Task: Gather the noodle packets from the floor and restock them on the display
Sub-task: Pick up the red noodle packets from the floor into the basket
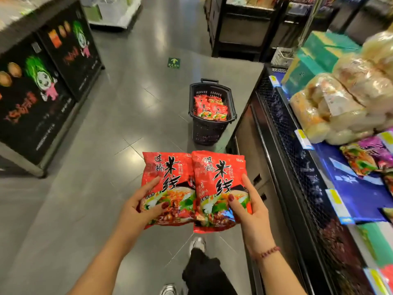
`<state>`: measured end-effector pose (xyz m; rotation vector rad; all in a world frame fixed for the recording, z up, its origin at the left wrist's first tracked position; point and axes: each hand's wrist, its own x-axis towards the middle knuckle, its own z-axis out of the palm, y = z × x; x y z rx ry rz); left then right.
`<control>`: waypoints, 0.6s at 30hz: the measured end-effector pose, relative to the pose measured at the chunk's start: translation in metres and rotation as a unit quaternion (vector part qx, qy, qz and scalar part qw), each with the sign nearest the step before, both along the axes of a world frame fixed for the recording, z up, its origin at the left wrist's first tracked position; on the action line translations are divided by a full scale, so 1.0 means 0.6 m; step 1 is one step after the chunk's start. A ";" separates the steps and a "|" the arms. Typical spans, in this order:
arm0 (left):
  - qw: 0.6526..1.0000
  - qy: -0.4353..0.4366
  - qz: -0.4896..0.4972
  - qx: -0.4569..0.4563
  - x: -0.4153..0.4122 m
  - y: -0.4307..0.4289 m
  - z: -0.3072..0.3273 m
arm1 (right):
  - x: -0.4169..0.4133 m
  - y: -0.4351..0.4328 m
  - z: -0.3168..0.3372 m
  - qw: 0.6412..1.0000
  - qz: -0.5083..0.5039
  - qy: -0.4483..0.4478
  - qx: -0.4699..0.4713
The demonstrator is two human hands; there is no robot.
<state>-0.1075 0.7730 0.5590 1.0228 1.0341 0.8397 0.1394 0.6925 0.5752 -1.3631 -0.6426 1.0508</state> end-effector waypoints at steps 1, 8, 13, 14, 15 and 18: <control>1.000 0.000 0.005 -0.004 0.013 0.028 -0.005 | 0.014 0.032 -0.005 1.000 0.003 0.006 -0.005; 1.000 0.010 0.025 -0.004 0.131 0.265 -0.014 | 0.135 0.292 -0.031 1.000 0.019 0.009 -0.005; 0.999 -0.002 0.048 -0.002 0.215 0.407 -0.017 | 0.221 0.448 -0.027 0.999 0.031 0.016 -0.026; 0.999 0.006 0.048 0.001 0.229 0.432 -0.020 | 0.235 0.476 -0.026 0.999 0.032 0.016 -0.031; 0.999 0.012 0.048 -0.003 0.241 0.457 -0.020 | 0.247 0.504 -0.025 0.999 0.033 0.016 -0.032; 0.998 0.007 0.053 -0.023 0.269 0.546 -0.019 | 0.277 0.591 -0.031 0.999 0.026 0.022 -0.036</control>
